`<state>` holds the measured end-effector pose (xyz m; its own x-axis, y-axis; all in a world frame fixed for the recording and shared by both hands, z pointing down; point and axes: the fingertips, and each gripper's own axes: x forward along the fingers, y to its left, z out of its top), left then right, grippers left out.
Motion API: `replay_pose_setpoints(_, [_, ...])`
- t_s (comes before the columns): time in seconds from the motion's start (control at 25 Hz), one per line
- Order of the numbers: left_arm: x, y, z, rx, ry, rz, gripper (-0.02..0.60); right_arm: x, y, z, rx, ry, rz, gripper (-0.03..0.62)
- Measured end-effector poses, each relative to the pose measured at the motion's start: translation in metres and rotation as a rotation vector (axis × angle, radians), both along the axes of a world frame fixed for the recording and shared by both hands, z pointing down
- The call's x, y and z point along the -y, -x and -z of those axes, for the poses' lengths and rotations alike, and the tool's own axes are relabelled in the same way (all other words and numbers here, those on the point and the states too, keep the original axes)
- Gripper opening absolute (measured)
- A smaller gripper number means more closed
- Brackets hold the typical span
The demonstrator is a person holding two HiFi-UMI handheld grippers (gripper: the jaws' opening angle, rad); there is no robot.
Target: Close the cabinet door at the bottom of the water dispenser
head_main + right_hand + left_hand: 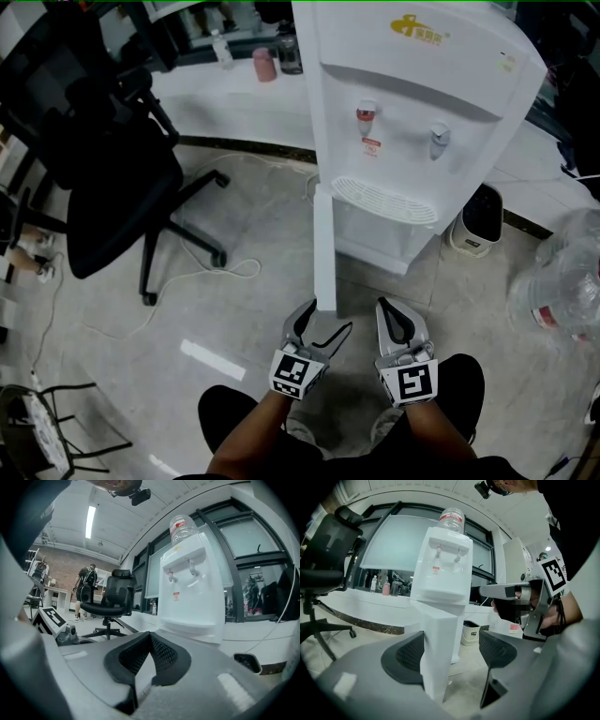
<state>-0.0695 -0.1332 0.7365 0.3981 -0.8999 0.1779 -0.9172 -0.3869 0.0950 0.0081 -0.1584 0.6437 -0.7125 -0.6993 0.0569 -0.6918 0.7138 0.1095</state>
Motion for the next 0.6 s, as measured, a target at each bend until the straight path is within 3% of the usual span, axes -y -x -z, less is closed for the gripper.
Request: replay_pose_setpoints(0.6, [0.024,-0.062,-0.001,-0.013,-0.009,-0.141,0.382,0.002,-0.058,-0.008,-0.020,0.028,-0.138,0.004])
